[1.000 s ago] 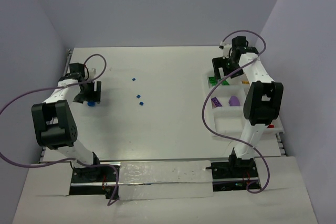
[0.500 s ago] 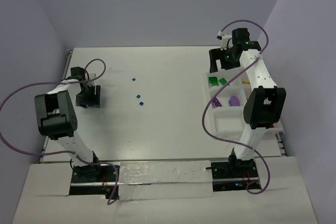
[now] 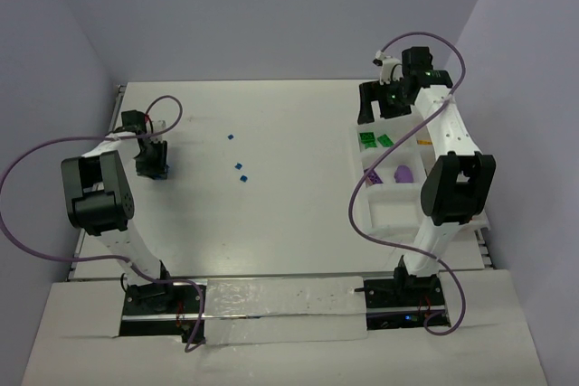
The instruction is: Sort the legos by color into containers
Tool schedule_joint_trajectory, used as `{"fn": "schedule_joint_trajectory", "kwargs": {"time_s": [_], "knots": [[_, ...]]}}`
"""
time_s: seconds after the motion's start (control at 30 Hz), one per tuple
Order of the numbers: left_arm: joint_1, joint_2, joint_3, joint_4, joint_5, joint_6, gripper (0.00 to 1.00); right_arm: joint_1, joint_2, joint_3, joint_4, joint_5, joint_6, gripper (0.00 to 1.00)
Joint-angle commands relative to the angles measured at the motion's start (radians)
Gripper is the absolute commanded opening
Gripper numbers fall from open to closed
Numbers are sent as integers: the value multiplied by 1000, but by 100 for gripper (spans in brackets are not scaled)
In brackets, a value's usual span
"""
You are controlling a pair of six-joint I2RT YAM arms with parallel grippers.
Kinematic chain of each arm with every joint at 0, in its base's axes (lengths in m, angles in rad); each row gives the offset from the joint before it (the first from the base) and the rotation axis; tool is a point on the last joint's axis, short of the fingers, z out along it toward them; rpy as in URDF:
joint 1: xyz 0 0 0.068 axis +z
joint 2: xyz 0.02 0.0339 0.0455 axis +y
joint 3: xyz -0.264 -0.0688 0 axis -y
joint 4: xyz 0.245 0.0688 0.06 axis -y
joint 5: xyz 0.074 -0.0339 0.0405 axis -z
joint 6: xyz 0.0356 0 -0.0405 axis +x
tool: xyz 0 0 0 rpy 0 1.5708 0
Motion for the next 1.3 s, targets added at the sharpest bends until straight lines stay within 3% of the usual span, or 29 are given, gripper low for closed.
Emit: {"fn": "schedule_joint_trajectory", "kwargs": {"time_s": [0.0, 0.2, 0.53, 0.8, 1.03, 1.27], "knots": [[0, 13, -15, 1, 66, -1, 34, 16, -65, 47, -13, -74, -10, 100], [-17, -15, -14, 1, 79, 19, 22, 64, -49, 72, -28, -86, -16, 100], [-69, -70, -26, 6, 78, 45, 14, 75, -45, 78, -25, -93, -7, 100], [-114, -133, -15, -6, 122, 73, 1, 76, -47, 78, -28, -119, 15, 100], [-279, -330, -36, 56, 341, 132, 0, 139, -28, 61, -9, -323, 149, 100], [-454, -345, 41, 104, 444, 77, 0, 294, 24, 113, 54, -460, 253, 100]]}}
